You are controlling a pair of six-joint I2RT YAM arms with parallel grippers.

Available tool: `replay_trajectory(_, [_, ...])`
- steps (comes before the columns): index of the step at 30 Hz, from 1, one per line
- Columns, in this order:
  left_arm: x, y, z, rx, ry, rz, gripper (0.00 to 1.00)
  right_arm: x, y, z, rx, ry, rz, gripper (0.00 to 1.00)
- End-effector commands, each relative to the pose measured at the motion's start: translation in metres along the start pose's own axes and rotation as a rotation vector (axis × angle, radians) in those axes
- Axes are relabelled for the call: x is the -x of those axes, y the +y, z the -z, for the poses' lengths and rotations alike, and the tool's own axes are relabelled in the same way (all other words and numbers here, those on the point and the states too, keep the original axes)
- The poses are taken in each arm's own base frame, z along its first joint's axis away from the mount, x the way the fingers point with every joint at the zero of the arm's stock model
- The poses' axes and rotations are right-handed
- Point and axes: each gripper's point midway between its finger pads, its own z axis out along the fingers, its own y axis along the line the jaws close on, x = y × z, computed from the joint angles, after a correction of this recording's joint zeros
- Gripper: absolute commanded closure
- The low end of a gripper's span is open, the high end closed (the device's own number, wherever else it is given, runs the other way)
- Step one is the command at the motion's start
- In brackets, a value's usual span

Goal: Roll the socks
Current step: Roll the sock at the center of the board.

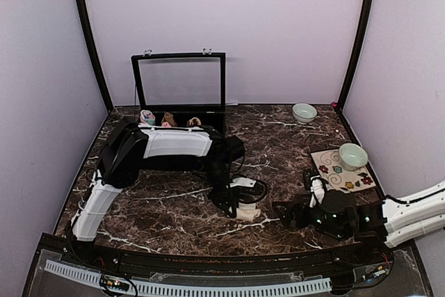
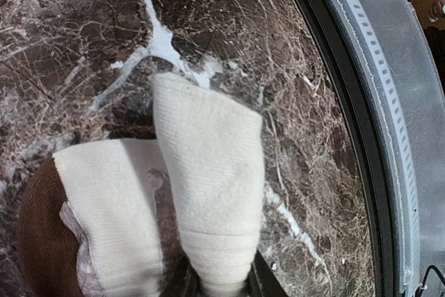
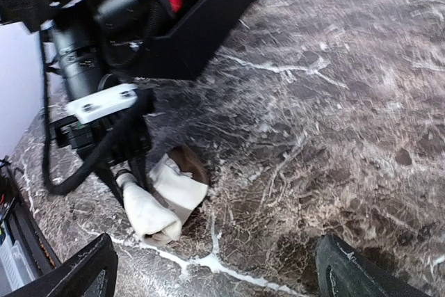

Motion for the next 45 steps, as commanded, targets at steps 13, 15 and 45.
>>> replay_trajectory(13, [-0.065,0.007,-0.045,-0.121,0.222,0.249,0.78,-0.040,0.083,-0.025,0.293,0.137,0.750,0.45])
replay_trajectory(15, [-0.068,0.011,-0.047,-0.114,0.237,0.258,0.77,-0.038,0.089,-0.030,0.297,0.110,0.824,0.47])
replay_trajectory(45, [-0.049,-0.004,-0.011,-0.053,0.075,0.167,0.01,-0.101,0.043,-0.091,0.259,0.312,0.902,0.85])
